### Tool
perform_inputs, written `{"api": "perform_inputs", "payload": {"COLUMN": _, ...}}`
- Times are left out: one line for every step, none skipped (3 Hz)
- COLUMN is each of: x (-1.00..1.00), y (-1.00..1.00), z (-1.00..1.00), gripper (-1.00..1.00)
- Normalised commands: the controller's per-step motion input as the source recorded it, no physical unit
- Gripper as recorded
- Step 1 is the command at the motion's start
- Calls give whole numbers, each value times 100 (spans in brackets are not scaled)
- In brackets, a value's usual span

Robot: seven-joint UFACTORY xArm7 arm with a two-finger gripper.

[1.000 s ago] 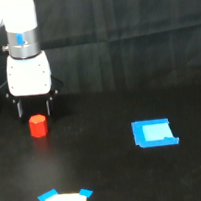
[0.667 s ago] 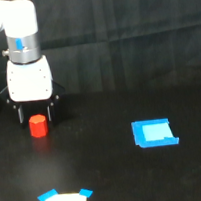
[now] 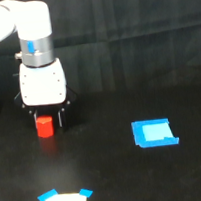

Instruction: Pick up the red object from the table

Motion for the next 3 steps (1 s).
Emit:
{"api": "perform_inputs", "payload": {"x": 48, "y": -20, "z": -63, "gripper": -100}}
{"api": "perform_inputs", "payload": {"x": 55, "y": -46, "z": -9, "gripper": -91}}
{"api": "perform_inputs", "payload": {"x": 38, "y": -38, "z": 90, "gripper": -90}}
